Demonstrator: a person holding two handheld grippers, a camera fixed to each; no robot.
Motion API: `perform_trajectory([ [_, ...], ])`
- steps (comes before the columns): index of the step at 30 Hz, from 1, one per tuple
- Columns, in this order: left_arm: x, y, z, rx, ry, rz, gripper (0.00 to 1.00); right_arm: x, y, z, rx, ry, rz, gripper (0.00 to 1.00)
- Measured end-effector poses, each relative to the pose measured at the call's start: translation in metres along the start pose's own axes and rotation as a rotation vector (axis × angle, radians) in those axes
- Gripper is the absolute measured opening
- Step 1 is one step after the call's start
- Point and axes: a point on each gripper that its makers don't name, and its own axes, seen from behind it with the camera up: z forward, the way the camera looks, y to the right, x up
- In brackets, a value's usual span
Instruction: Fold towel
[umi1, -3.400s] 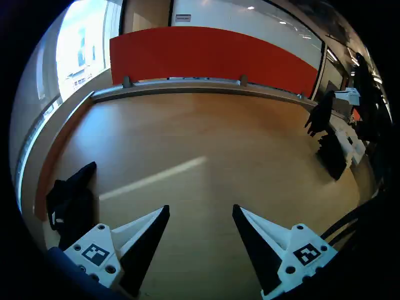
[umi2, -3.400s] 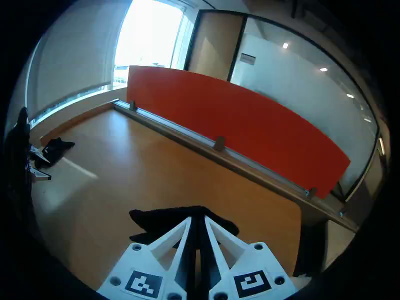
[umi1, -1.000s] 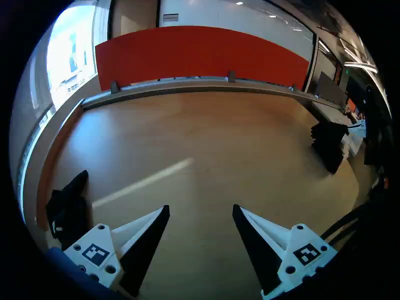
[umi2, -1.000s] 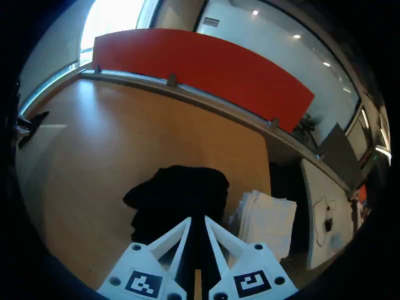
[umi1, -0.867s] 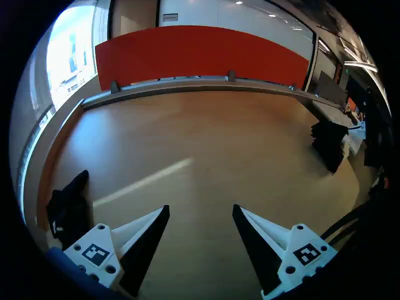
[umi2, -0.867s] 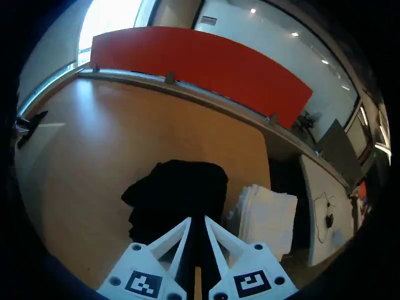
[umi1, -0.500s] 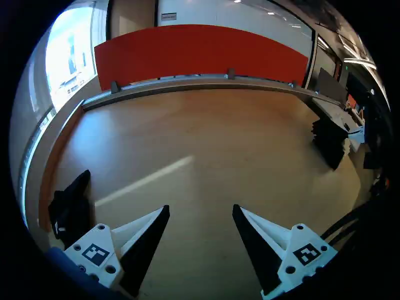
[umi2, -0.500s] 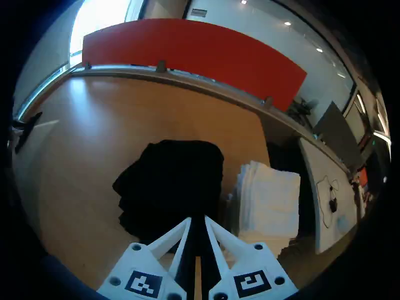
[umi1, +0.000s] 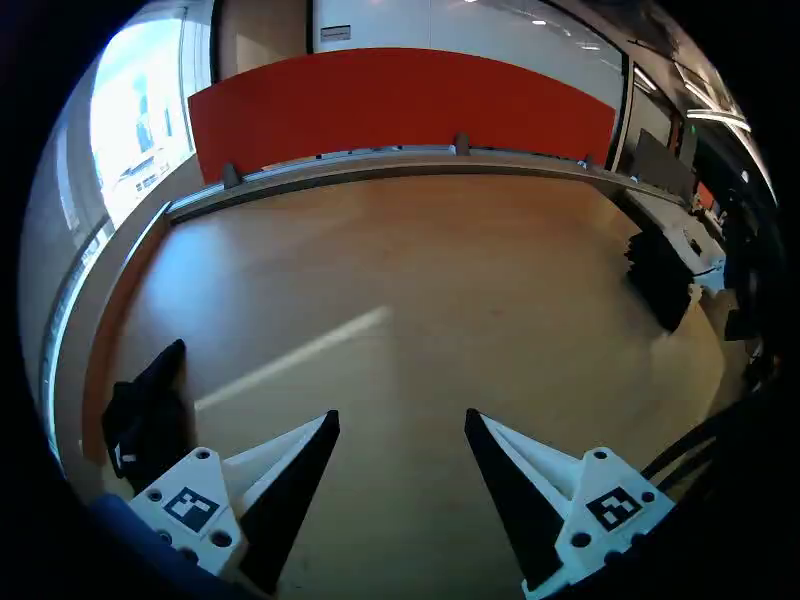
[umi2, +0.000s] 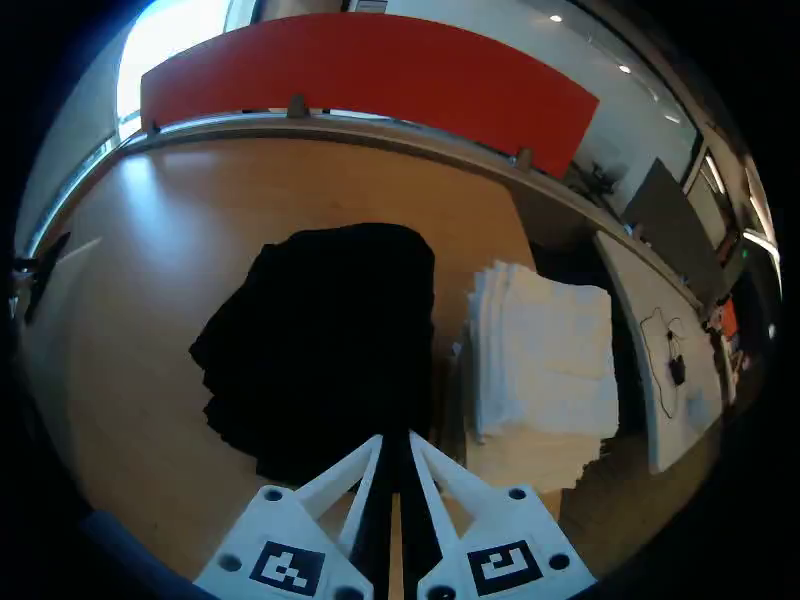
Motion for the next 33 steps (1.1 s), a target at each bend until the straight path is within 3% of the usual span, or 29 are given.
perform_trajectory([
  [12,-0.004,-0.001,-0.002,0.008,-0.003,-0.006,0.93,-0.012,0.007,0.019,-0.015,-0.038,0.059,0.03],
  [23,-0.003,0.002,-0.001,0.006,-0.004,-0.008,0.93,-0.008,0.004,0.02,-0.018,-0.021,0.064,0.04],
  [33,-0.001,0.001,0.001,0.007,0.0,-0.02,0.93,-0.009,0.003,0.012,-0.023,-0.004,0.052,0.2],
])
